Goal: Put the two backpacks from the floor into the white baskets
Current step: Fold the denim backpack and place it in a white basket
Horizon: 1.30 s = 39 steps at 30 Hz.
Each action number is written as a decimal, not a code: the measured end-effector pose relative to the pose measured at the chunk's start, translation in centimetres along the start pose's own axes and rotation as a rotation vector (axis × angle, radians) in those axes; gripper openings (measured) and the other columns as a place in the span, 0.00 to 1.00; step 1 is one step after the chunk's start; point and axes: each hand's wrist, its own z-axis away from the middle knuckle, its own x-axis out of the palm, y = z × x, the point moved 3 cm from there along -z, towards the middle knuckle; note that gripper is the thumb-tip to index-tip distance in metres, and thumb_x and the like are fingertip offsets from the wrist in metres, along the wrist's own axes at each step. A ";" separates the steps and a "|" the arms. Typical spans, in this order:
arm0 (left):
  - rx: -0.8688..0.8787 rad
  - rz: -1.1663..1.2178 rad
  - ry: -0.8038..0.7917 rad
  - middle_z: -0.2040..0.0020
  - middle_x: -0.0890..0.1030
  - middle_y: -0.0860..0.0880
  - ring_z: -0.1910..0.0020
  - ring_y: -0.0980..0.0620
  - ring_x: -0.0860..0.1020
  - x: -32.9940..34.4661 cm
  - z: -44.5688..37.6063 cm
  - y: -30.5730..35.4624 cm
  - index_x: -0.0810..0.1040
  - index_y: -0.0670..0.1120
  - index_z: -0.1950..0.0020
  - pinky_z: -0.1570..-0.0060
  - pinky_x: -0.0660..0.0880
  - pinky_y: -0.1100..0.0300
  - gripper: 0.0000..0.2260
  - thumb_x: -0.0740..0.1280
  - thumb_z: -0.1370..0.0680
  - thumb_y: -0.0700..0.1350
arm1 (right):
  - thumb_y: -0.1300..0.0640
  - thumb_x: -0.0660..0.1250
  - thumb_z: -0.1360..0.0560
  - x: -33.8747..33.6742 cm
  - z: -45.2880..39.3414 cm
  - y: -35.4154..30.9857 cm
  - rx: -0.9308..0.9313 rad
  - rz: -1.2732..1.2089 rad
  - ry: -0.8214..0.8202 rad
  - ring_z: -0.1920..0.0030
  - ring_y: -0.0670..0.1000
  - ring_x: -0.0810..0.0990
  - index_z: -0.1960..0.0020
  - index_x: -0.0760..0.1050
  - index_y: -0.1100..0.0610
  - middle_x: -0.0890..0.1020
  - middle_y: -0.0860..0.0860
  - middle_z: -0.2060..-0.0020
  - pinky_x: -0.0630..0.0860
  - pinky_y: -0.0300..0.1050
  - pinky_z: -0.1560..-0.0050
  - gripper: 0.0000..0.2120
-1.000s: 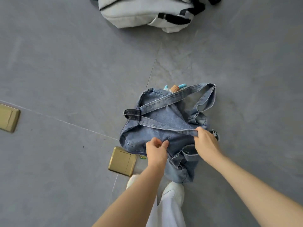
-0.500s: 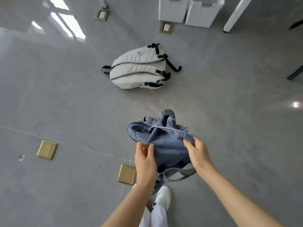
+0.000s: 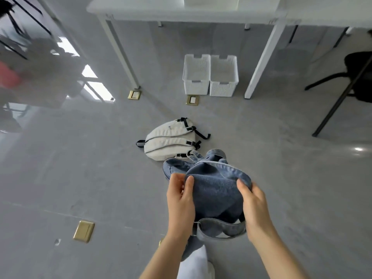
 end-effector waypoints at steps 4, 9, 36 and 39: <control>0.006 -0.026 -0.082 0.62 0.74 0.48 0.61 0.53 0.72 0.6 -3.4 4.3 0.72 0.48 0.59 0.58 0.71 0.55 0.08 0.65 0.20 0.45 | 0.58 0.62 0.21 0.8 -1.2 -4.7 0.017 -0.042 -0.028 0.47 0.59 0.83 0.53 0.81 0.54 0.85 0.57 0.52 0.78 0.60 0.42 0.10; 0.013 -0.084 -0.165 0.62 0.73 0.47 0.62 0.52 0.70 2.3 -8.6 8.5 0.72 0.44 0.57 0.59 0.70 0.55 0.07 0.65 0.20 0.43 | 0.58 0.62 0.21 2.0 -5.1 -9.5 0.056 -0.074 -0.025 0.47 0.60 0.83 0.50 0.81 0.57 0.85 0.59 0.51 0.79 0.59 0.43 0.09; -1.120 0.475 -0.076 0.59 0.74 0.43 0.62 0.46 0.73 27.5 -43.9 12.4 0.72 0.37 0.53 0.46 0.74 0.49 0.33 0.66 0.30 0.69 | 0.61 0.62 0.21 7.6 -45.0 -35.5 0.129 0.130 -0.555 0.40 0.54 0.81 0.42 0.79 0.54 0.84 0.54 0.44 0.73 0.56 0.33 0.11; -1.169 0.490 -0.180 0.56 0.78 0.41 0.60 0.43 0.76 28.9 -48.8 13.8 0.74 0.37 0.54 0.36 0.70 0.46 0.30 0.71 0.32 0.65 | 0.60 0.63 0.22 9.4 -48.8 -38.3 0.099 0.219 -0.612 0.40 0.57 0.82 0.43 0.80 0.55 0.85 0.57 0.45 0.72 0.59 0.33 0.11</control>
